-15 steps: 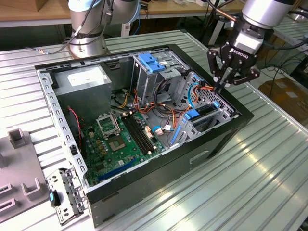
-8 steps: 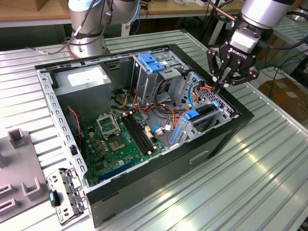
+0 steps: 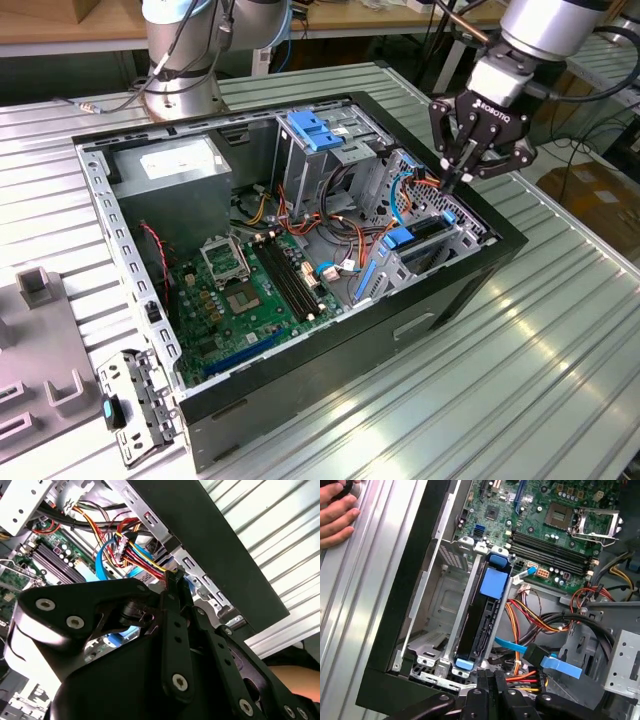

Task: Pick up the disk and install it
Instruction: 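Insert the first disk wire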

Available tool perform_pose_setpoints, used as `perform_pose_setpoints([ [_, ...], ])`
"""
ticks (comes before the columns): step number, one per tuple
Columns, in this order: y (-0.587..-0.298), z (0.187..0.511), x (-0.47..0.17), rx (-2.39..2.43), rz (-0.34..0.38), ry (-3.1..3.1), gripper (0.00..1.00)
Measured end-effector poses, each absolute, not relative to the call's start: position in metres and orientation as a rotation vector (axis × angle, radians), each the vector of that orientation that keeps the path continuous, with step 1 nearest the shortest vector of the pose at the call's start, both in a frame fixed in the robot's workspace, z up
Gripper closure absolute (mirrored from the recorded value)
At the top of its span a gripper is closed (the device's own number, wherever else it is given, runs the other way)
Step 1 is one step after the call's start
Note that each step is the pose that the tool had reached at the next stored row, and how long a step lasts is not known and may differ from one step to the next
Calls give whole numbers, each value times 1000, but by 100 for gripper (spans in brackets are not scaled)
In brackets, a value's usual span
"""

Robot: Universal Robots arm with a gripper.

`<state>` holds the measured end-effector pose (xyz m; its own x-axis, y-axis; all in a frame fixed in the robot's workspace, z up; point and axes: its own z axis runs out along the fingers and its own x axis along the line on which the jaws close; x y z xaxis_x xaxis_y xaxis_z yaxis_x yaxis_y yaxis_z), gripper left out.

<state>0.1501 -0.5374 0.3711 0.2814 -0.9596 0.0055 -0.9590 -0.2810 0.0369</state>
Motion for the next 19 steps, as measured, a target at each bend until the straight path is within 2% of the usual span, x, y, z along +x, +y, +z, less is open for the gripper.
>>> perform_pose_setpoints([
  [19, -537, 362, 135, 2337, -30, -2051, 83],
])
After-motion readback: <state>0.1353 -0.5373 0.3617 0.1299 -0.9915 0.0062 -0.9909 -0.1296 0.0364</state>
